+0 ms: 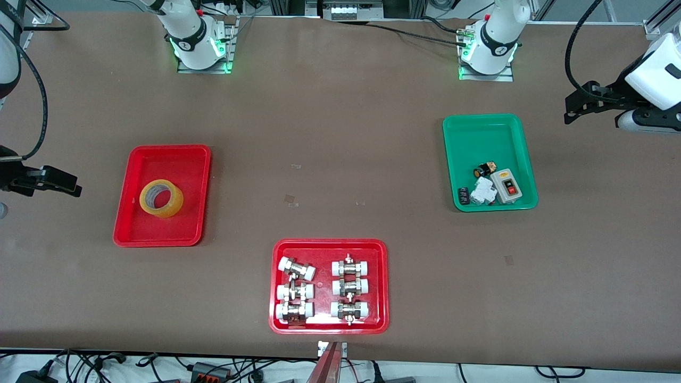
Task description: Left arm passes tape to right arm into tray
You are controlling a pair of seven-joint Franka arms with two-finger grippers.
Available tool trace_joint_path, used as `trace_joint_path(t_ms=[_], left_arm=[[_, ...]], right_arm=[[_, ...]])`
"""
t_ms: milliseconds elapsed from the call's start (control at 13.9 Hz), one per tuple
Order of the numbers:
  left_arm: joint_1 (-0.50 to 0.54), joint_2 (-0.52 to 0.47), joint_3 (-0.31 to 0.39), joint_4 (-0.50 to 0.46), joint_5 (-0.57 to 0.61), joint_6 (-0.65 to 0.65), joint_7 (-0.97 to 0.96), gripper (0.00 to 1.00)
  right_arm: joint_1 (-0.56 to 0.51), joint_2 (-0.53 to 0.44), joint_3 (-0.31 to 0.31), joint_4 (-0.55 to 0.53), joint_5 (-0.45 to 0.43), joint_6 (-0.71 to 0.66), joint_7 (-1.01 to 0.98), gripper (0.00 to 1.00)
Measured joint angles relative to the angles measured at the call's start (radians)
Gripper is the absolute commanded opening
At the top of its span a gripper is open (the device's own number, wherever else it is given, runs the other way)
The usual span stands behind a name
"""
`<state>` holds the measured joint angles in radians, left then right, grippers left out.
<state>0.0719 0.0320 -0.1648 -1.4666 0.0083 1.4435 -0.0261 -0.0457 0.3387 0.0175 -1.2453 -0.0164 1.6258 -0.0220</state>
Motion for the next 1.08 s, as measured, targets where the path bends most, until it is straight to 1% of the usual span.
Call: trace_joint_path(t_ms=[143, 287, 574, 861, 1076], left_arm=[[0.000, 0.000, 0.000, 0.000, 0.000, 0.000, 0.000, 1.00], [0.000, 0.000, 0.000, 0.000, 0.000, 0.000, -0.001, 1.00], [0.000, 0.000, 0.000, 0.000, 0.000, -0.001, -0.001, 1.00], [0.002, 0.000, 0.000, 0.000, 0.000, -0.001, -0.001, 1.00], [0.002, 0.000, 0.000, 0.000, 0.000, -0.001, -0.001, 1.00]], right_arm=[[0.000, -0.059, -0.001, -0.067, -0.002, 0.009, 0.003, 1.00], [-0.004, -0.097, -0.002, -0.101, -0.002, -0.006, 0.019, 1.00], [-0.007, -0.126, -0.007, -0.146, -0.003, -0.021, 0.027, 1.00], [-0.006, -0.190, -0.005, -0.283, -0.003, 0.075, 0.027, 1.00], [-0.005, -0.244, -0.004, -0.360, -0.003, 0.086, 0.024, 1.00]])
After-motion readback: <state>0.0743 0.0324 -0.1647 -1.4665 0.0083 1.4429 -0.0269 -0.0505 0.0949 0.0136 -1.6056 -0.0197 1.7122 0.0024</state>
